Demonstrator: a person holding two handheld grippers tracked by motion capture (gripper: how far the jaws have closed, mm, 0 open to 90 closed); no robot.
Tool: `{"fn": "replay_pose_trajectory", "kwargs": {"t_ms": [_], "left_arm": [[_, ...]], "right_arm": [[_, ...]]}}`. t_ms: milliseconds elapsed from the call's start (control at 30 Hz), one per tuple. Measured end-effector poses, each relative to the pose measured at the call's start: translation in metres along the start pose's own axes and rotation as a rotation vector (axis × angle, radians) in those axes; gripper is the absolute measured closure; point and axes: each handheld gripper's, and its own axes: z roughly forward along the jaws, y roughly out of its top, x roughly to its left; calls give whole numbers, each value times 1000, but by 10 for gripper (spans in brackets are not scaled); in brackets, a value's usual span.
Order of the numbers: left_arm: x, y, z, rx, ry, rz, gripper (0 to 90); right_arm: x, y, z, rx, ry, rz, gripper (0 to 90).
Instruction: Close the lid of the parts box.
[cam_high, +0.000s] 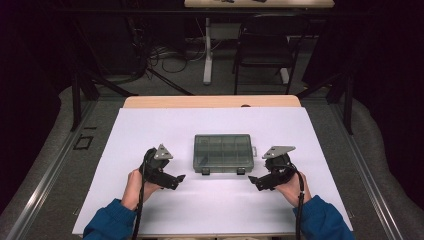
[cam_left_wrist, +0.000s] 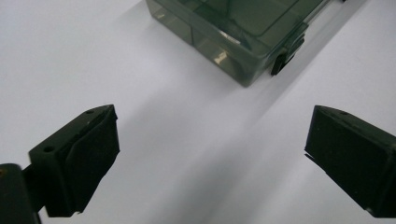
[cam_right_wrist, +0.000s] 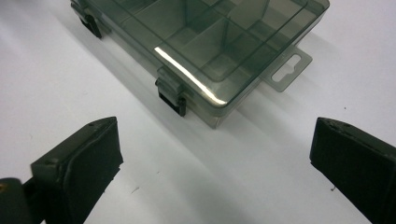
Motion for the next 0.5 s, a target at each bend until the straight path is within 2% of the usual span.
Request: {"fn": "replay_pose_trajectory", "kwargs": {"t_ms": [167,467,500], "left_arm": [[2,-14,-6,-17,20,-19,0],[-4,-32,-13,-25,36,-17,0],[-5,-34,-13,-26,38,-15,0]], "right_arm": [[6,-9,-4,-18,-13,3,2],[13,-22,-4,-36,-3,12,0],[13,-23,-5,-24,-1,12,0]]}}
